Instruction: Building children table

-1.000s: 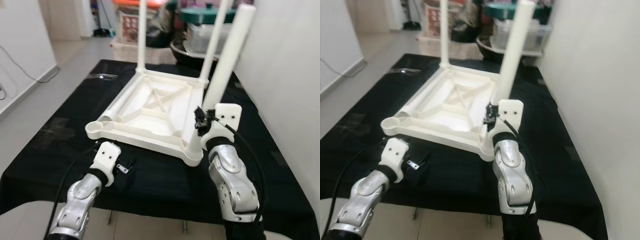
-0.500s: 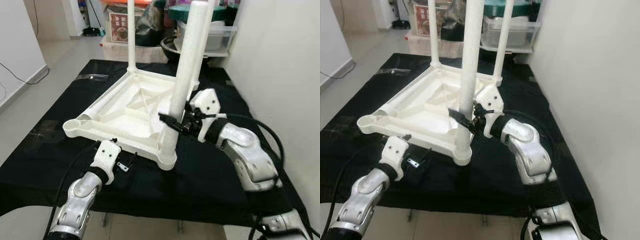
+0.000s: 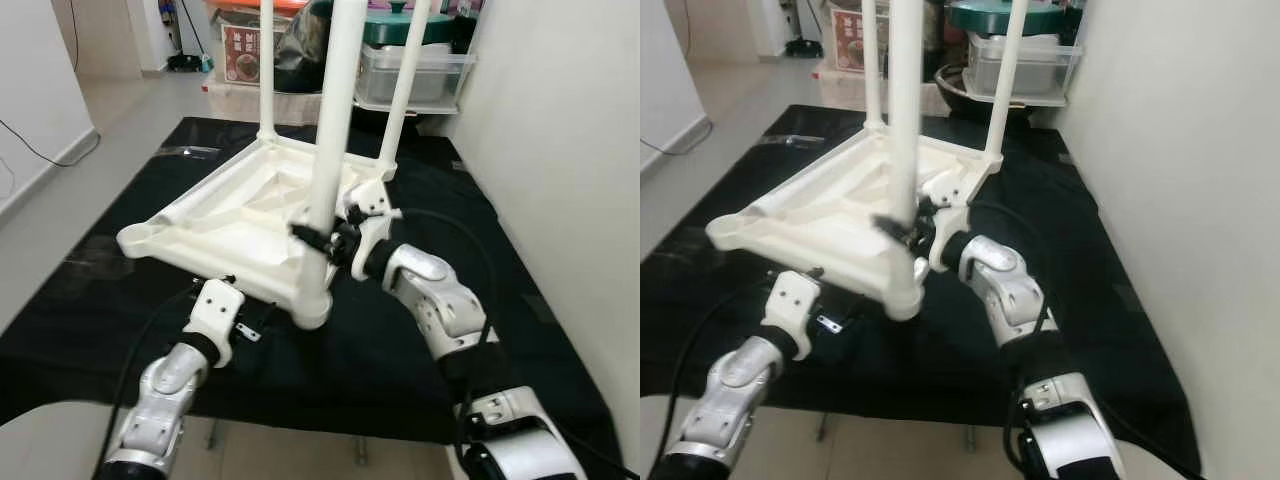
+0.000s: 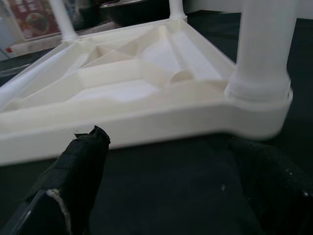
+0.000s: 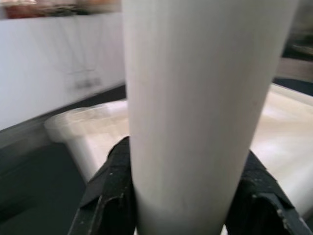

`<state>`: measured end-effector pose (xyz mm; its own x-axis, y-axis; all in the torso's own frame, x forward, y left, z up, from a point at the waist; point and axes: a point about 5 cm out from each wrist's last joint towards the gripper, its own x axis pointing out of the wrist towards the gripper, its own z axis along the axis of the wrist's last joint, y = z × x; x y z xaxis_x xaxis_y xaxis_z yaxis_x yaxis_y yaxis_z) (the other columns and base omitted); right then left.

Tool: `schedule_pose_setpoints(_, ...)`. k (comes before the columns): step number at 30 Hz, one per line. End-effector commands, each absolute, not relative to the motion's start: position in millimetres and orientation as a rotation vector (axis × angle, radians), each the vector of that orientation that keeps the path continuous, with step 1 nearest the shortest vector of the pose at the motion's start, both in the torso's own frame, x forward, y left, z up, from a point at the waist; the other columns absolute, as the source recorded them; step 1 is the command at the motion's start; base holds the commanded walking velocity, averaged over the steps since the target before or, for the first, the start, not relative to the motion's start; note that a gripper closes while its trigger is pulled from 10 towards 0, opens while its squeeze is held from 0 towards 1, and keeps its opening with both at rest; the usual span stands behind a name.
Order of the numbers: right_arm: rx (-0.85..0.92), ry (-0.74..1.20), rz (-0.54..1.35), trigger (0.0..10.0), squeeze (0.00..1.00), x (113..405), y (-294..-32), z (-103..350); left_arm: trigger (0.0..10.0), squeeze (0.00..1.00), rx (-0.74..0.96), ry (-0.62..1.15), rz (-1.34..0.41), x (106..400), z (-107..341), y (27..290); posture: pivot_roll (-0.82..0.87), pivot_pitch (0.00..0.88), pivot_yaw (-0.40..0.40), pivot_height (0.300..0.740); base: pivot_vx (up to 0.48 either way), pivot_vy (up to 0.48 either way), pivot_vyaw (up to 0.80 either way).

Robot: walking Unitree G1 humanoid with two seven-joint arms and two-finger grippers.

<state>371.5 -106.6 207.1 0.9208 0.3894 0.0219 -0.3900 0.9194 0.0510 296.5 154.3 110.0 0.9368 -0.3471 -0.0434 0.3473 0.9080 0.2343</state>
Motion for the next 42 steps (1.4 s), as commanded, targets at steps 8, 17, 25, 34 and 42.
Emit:
schedule_pose_setpoints(8,0.147,0.118,-0.147,0.0,0.0,348,-159,173,10.0,0.0,0.237,0.014,-0.355,294,104,155,0.02,0.0,-0.105,0.74,0.0,0.0,0.0)
schedule_pose_setpoints(17,0.102,-0.098,0.335,10.0,1.0,324,-107,215,10.0,0.0,0.24,0.007,-0.381,299,107,152,0.01,0.0,-0.083,0.74,0.0,0.0,0.0)
schedule_pose_setpoints(25,-0.029,-0.126,0.823,10.0,0.0,324,-111,229,10.0,0.0,0.237,0.009,-0.375,295,106,154,0.03,0.0,-0.086,0.74,0.0,0.0,0.0)
schedule_pose_setpoints(34,0.036,-0.063,0.821,0.2,0.0,351,-84,212,10.0,0.0,0.235,0.008,-0.373,294,107,152,0.04,0.0,-0.091,0.74,0.0,0.0,0.0)
schedule_pose_setpoints(42,0.149,0.061,0.078,0.0,0.0,374,-121,193,10.0,0.0,0.233,0.012,-0.381,293,106,149,0.02,0.0,-0.083,0.74,0.0,0.0,0.0)
